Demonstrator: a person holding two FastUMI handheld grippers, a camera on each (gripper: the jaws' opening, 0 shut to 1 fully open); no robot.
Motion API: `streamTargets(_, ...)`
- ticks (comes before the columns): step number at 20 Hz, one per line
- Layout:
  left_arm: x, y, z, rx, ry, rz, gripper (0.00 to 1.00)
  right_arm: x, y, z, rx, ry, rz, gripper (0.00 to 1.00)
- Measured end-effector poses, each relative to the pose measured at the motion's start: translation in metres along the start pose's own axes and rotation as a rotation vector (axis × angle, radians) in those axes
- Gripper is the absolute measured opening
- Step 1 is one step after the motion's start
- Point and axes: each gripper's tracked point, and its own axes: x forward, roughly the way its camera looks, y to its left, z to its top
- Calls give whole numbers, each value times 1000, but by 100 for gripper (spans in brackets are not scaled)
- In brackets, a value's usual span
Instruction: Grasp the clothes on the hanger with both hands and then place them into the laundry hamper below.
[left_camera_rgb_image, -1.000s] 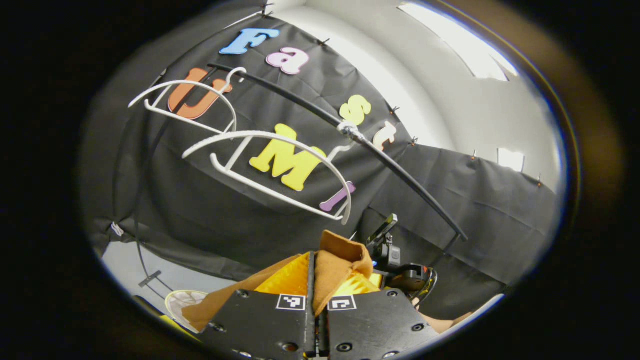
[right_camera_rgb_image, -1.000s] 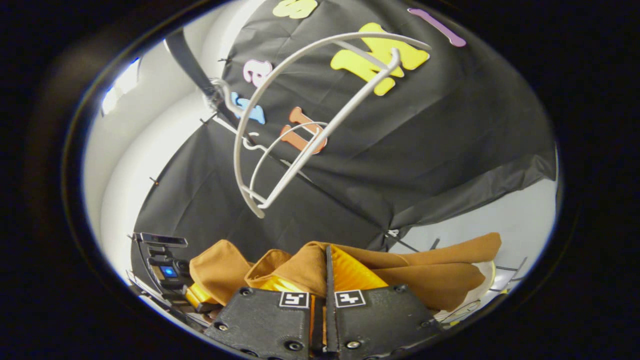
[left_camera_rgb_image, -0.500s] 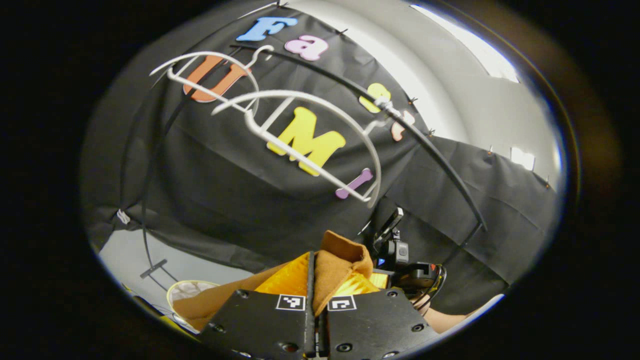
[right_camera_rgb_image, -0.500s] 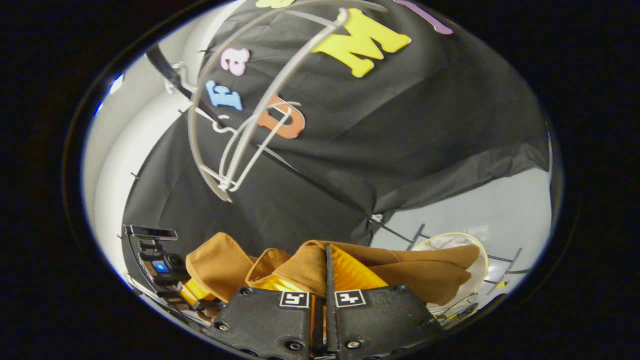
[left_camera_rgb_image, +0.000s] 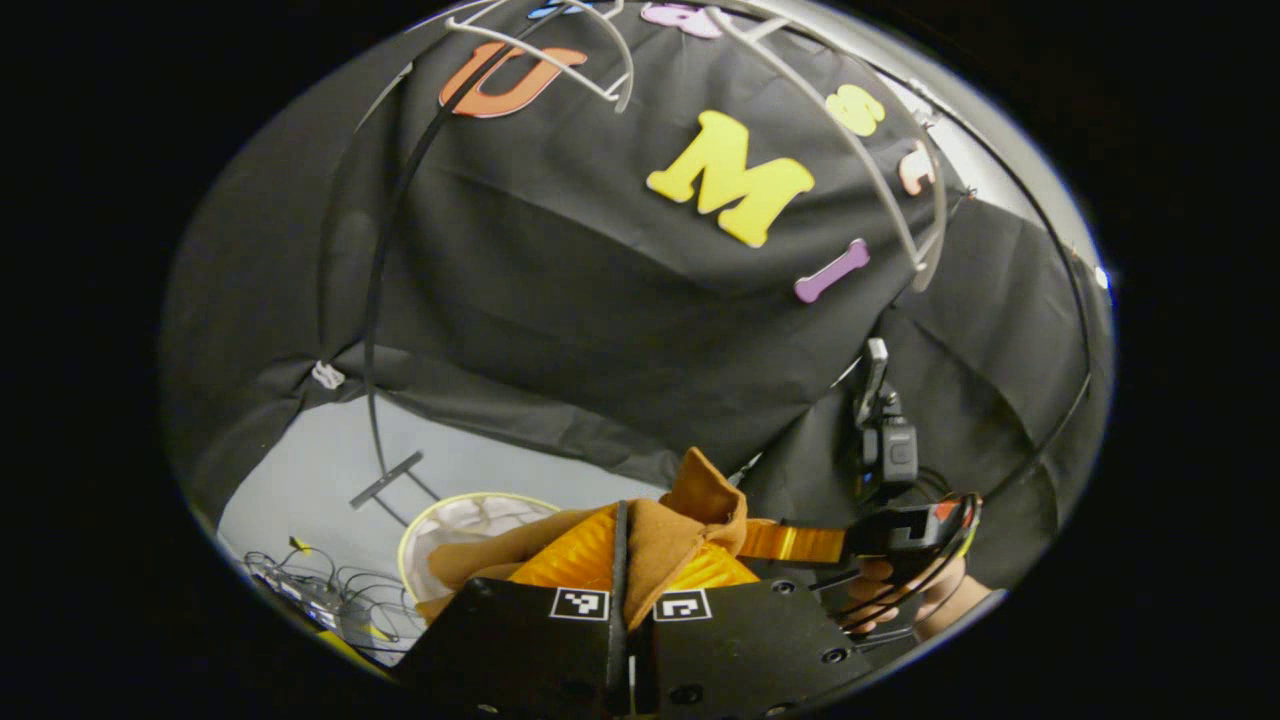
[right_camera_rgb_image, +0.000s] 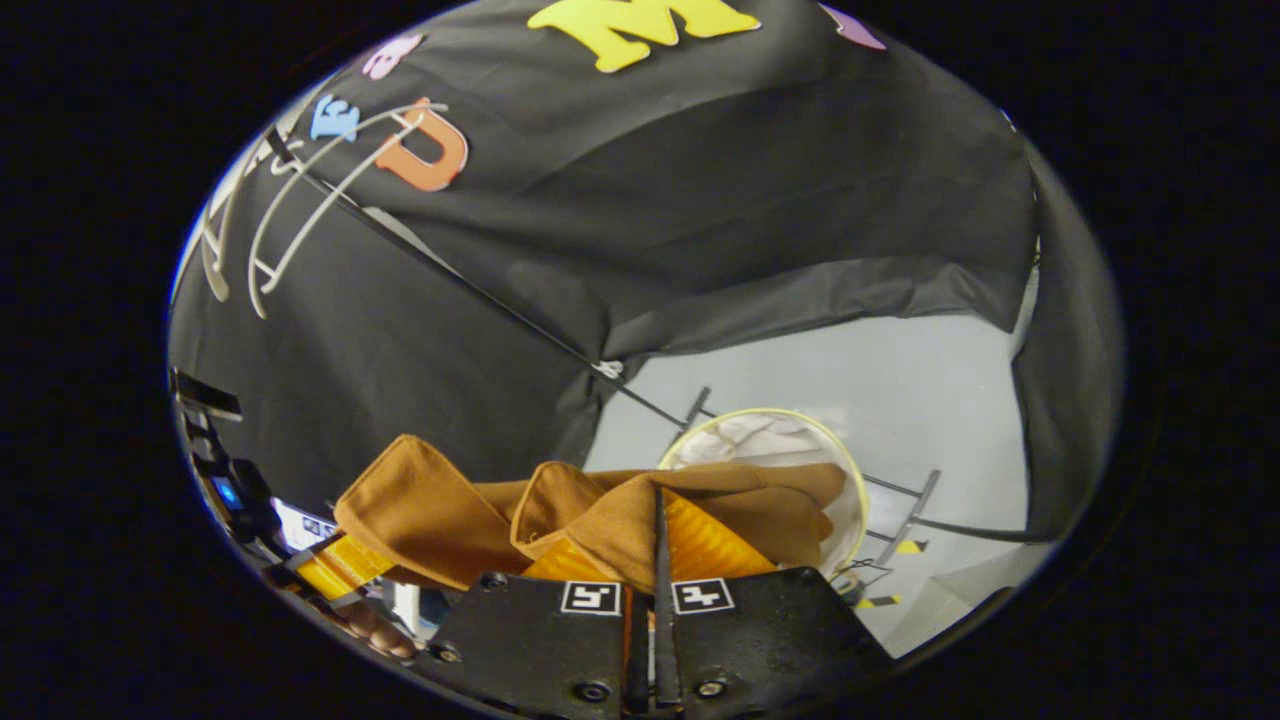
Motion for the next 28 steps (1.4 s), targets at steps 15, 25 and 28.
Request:
streamTargets(15,-1,79,-84,67,378,279,51,-12,-33,-28,-16,-51,-227,52)
streamTargets(25,-33,56,-54,218,287,221,95,-81,-31,-16,-8,-272,-405,80)
streamTargets(28,-44,49,-50,229,263,210,100,-91,-31,-19,-10,-297,-432,81)
